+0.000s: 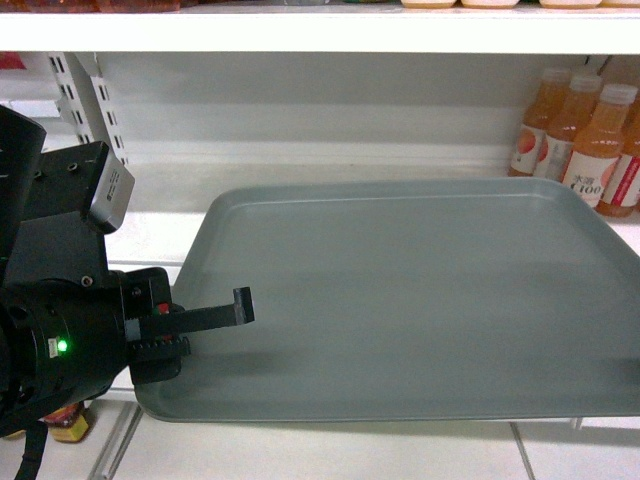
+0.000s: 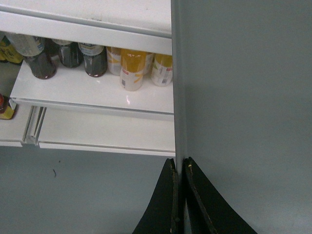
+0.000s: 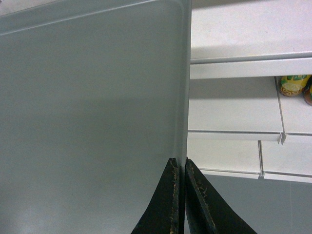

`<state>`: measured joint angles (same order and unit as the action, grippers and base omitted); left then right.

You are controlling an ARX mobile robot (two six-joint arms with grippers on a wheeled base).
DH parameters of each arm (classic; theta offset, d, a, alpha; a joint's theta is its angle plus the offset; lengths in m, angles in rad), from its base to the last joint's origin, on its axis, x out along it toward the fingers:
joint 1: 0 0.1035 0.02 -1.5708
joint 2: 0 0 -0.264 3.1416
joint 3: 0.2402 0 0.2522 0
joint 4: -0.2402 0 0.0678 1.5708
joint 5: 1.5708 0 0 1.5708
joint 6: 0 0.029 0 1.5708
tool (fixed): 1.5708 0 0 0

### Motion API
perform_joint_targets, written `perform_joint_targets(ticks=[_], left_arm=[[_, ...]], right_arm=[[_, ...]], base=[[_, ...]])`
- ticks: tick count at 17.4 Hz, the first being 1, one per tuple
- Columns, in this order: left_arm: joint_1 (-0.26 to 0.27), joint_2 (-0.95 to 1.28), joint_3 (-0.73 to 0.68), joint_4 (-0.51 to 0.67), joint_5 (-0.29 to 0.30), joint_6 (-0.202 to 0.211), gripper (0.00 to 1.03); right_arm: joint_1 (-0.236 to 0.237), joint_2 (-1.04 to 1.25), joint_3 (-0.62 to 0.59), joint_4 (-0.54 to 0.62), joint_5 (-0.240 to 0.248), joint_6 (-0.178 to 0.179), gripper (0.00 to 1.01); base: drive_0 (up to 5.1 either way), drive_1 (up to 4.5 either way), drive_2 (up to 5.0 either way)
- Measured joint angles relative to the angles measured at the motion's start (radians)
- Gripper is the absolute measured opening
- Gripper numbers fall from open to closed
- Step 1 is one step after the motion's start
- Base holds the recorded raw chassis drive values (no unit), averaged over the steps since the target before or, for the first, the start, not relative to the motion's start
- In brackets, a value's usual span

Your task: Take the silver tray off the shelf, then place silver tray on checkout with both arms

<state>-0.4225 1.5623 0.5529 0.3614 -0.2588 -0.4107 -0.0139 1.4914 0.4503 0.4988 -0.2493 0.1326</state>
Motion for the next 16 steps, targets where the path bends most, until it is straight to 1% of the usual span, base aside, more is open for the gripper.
perform_joint_targets(ticks=[12, 16], left_arm=[[0.001, 0.0, 0.0, -0.001, 0.0, 0.0, 0.03], [0.001, 0.0, 0.0, 0.001, 0.0, 0.001, 0.03]], right_arm=[[0.0, 0.0, 0.0, -0.001, -0.002, 0.002, 0.03], [0.0, 0.0, 0.0, 0.0, -0.002, 0.002, 0.03]], base=[[0.0, 0.0, 0.0], [0.1, -4.1, 4.4]])
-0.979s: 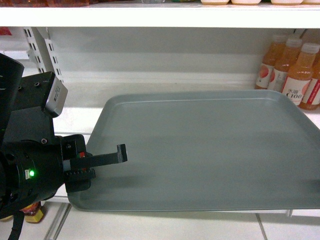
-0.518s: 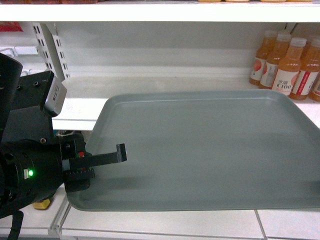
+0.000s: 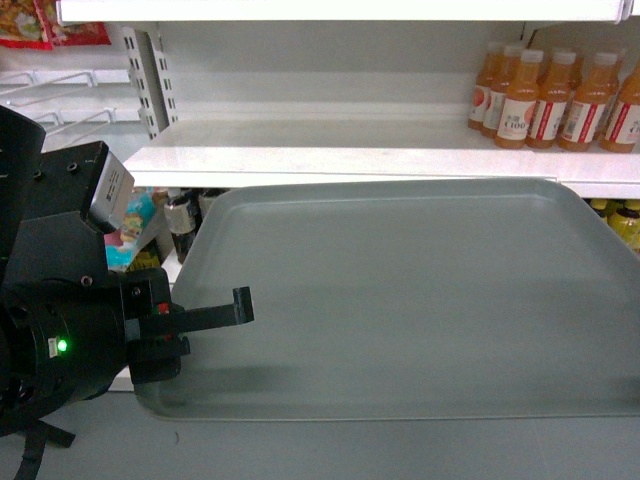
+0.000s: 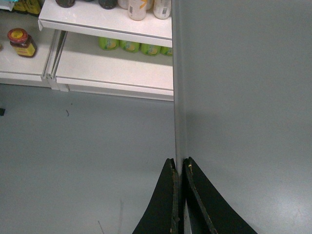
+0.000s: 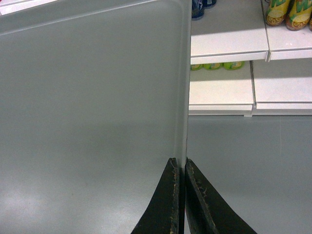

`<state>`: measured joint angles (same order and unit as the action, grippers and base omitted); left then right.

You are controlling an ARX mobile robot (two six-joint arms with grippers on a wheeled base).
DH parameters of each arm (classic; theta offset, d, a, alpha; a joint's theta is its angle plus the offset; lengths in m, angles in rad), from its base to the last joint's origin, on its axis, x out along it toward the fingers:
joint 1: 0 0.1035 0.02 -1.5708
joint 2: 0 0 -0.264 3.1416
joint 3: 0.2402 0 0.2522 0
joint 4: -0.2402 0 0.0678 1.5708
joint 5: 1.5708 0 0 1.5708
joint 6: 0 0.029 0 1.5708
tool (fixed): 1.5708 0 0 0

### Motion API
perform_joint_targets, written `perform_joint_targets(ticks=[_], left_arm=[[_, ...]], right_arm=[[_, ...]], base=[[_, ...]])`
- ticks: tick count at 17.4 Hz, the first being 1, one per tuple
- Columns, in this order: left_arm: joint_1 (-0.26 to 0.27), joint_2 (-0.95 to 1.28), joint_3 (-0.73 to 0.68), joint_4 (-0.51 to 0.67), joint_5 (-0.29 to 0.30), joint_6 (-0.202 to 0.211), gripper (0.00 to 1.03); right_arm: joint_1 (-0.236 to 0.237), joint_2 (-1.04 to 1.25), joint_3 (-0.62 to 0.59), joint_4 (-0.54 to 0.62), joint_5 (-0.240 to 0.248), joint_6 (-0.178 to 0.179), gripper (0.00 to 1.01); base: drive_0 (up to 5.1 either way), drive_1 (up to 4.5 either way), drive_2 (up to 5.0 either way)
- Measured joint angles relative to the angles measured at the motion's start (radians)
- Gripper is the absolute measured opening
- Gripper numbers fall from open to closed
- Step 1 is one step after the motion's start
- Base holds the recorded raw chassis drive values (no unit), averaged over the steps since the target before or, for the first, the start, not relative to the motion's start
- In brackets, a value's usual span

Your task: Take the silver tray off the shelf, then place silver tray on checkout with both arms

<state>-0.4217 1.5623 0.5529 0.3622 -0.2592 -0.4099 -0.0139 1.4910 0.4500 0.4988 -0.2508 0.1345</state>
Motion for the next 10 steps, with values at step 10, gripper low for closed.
perform_joint_targets(ticks=[10], left_arm=[[0.0, 0.0, 0.0, 0.002, -0.002, 0.0, 0.03]], right_arm=[[0.0, -0.001, 0.0, 0.003, 0.0, 0.0, 0.03]], base=[[0.2, -4.09, 4.4]])
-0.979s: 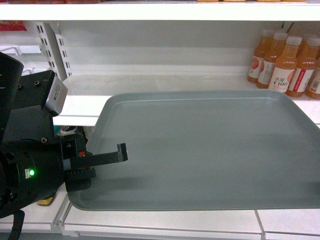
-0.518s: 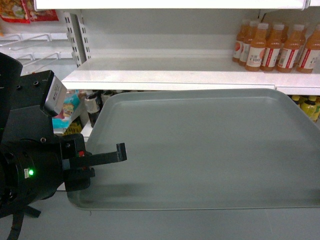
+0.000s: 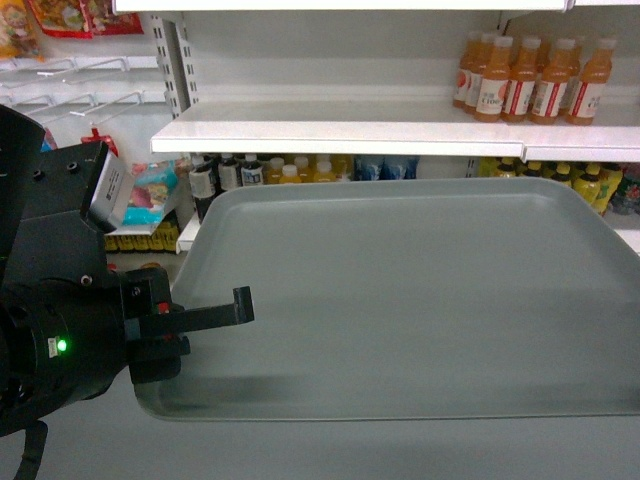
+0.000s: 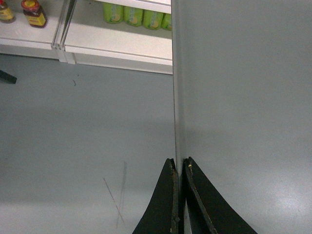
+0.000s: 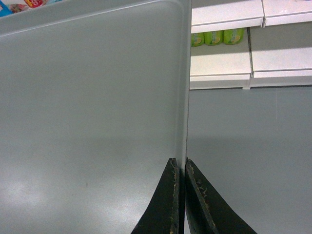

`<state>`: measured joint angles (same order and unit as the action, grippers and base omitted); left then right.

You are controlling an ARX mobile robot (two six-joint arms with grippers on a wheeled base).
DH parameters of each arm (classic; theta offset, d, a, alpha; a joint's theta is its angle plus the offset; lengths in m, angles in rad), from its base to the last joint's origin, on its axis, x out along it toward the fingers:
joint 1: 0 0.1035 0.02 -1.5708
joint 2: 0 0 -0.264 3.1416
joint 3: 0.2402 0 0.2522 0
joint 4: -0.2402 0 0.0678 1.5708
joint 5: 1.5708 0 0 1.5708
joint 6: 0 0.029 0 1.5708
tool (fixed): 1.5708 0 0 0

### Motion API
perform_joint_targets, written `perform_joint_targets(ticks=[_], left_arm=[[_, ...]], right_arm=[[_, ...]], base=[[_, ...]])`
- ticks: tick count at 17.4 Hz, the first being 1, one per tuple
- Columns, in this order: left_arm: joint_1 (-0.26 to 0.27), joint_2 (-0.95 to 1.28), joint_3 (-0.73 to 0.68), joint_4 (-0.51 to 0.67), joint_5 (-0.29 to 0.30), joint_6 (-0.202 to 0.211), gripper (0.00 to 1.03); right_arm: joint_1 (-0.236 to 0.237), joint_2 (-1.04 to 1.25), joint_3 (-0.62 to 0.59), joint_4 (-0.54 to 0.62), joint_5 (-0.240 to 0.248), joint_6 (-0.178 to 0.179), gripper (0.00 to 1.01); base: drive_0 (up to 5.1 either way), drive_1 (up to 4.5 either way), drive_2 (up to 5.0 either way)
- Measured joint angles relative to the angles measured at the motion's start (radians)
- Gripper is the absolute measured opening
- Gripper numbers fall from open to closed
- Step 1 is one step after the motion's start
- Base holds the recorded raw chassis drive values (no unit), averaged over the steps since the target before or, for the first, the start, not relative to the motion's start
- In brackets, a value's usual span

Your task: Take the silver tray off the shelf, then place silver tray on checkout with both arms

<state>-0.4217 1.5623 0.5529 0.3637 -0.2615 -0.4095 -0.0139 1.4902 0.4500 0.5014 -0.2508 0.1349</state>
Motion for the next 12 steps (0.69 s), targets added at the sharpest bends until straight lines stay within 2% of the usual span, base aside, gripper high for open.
perform_joint_targets(ticks=[12], left_arm=[[0.0, 0.0, -0.001, -0.001, 0.0, 0.0, 0.03]], right_arm=[[0.0, 0.0, 0.0, -0.003, 0.0, 0.0, 0.03]], base=[[0.1, -4.14, 4.3]])
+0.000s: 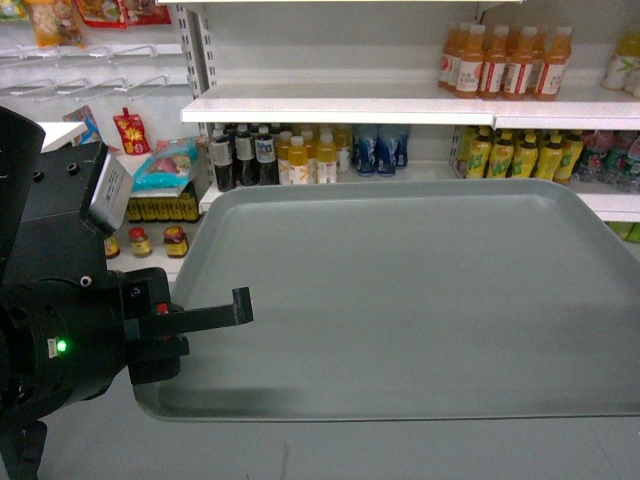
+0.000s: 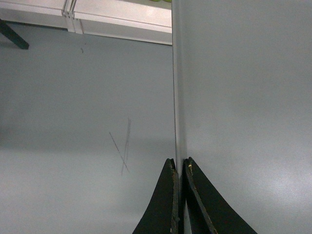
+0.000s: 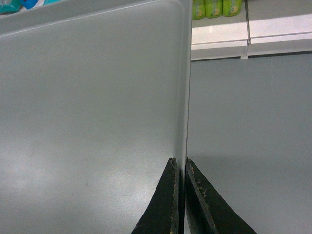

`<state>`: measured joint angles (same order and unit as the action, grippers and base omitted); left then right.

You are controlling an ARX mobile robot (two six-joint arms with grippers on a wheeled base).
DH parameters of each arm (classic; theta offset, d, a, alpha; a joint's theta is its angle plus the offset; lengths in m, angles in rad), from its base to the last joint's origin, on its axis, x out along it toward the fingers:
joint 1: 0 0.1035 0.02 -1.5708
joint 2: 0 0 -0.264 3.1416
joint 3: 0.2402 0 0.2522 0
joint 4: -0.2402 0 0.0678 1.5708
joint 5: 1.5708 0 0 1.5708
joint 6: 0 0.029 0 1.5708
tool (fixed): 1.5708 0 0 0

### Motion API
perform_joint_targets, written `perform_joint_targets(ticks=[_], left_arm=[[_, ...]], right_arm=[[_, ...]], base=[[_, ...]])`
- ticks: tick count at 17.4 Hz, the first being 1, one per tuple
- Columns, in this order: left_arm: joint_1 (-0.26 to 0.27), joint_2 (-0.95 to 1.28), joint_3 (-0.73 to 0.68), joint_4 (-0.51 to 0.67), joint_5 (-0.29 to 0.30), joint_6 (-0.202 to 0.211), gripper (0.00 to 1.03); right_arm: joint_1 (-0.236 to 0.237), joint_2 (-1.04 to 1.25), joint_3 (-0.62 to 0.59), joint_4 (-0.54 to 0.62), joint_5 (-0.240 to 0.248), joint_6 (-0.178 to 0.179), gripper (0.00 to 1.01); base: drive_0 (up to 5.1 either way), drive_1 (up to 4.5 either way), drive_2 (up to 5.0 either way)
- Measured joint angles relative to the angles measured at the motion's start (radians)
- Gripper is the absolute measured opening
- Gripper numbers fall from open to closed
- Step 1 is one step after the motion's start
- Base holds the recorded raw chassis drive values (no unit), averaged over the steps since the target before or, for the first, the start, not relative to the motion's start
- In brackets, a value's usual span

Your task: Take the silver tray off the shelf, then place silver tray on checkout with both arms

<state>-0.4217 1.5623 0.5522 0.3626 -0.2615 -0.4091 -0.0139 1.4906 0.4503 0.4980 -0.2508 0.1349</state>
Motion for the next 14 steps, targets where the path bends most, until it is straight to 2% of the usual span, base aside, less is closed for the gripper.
perform_joint_targets(ticks=[14], left_arm=[[0.0, 0.0, -0.003, -0.006, 0.0, 0.0, 0.03]], right_arm=[[0.0, 0.0, -0.002, -0.006, 0.0, 0.0, 0.03]], base=[[0.0, -4.15, 4.2]])
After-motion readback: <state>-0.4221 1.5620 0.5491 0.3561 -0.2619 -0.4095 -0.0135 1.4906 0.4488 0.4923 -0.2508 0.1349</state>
